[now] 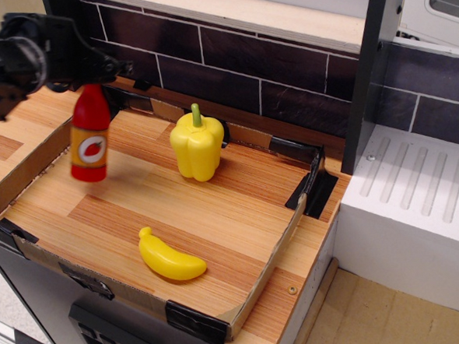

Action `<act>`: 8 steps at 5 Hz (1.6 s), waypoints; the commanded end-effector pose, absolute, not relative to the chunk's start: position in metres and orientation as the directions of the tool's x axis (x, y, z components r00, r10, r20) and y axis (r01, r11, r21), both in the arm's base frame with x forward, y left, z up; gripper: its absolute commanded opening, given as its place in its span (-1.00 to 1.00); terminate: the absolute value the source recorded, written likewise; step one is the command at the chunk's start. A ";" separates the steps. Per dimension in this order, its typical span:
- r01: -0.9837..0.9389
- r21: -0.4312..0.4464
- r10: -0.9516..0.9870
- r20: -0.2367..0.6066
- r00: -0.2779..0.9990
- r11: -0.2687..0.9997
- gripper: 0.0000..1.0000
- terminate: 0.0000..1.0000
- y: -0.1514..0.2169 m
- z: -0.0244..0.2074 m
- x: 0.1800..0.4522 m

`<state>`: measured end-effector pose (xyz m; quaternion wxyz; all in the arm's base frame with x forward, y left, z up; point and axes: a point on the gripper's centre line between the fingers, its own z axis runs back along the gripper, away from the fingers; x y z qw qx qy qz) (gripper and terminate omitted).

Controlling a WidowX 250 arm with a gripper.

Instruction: Upright hot sauce bottle

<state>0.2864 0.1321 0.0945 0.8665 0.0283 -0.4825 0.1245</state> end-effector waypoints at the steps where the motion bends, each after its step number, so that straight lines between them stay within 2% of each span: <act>1: -0.250 -0.118 0.196 0.928 0.316 0.961 -1.00 -1.00 0.130 0.106 0.297; 3: -0.269 -0.154 0.214 0.954 0.210 0.951 -1.00 -1.00 0.125 0.097 0.293; 4: -0.266 -0.144 0.204 0.956 0.211 0.953 -1.00 -1.00 0.123 0.094 0.290; 5: -0.272 -0.171 0.234 0.947 0.220 0.947 -1.00 -1.00 0.123 0.096 0.291; 7: -0.276 -0.182 0.229 0.962 0.147 0.944 -1.00 -1.00 0.118 0.093 0.286; 8: -0.282 -0.203 0.261 0.948 0.183 0.938 1.00 -1.00 0.119 0.094 0.283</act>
